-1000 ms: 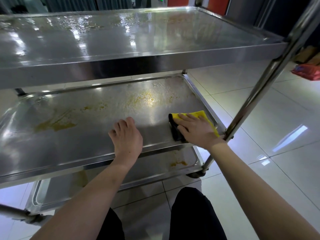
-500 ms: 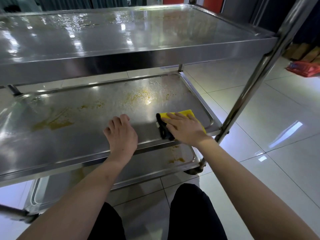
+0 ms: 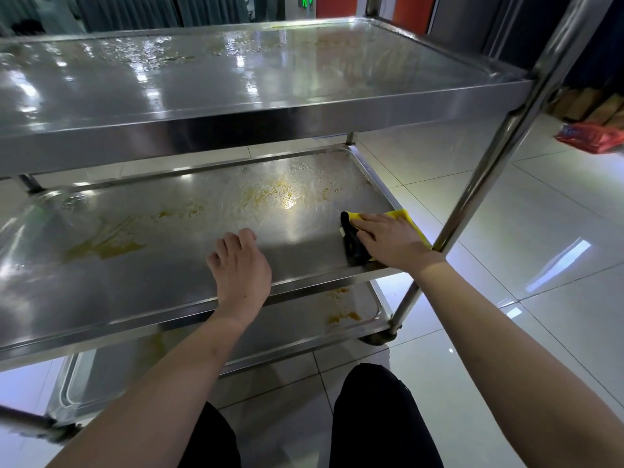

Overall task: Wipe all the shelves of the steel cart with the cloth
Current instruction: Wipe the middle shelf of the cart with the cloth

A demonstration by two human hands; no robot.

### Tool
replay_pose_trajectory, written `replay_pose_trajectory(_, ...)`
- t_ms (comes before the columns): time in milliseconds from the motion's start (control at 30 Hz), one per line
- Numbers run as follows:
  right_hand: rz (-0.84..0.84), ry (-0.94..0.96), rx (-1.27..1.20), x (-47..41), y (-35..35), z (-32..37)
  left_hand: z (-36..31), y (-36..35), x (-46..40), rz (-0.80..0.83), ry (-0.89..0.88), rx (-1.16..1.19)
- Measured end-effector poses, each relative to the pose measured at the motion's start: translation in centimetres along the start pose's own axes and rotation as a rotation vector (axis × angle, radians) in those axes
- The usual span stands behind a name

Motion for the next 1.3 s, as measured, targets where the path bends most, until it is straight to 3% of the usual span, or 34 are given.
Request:
replay_pose_trajectory(233,0.015,0.019,-0.037,-0.9,0.1,0.0,0.2,0.0,0.1,0.004,0.002,-0.013)
replay_pose_trajectory(633,-0.083,-0.017,0.055,5.6,-1.2,0.7,0.1,-0.3,0.4,-0.013,0.036,-0.040)
replay_pose_trajectory(900,-0.173,0.146,0.011,6.4,-4.8,6.6,0.4,-0.2,0.2,-0.031,0.074,0.067)
replay_pose_trajectory(1033,-0.311,0.283,-0.034,6.2,-6.8,9.7,0.5,0.2,0.2,-0.065,0.086,0.114)
replay_pose_trajectory(1300,-0.435,0.301,-0.055,6.8,-5.8,6.6,1.3,1.1,0.0,-0.034,0.050,0.237)
Point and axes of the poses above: each hand's wrist, its own x-axis away from the middle knuckle, its own y-axis out of the back of the hand, z = x × y, the point moved 4 cm from there along -x, towards the middle knuckle, and after that the axes turned 12 degrees about -x, right-handed, at the moved point
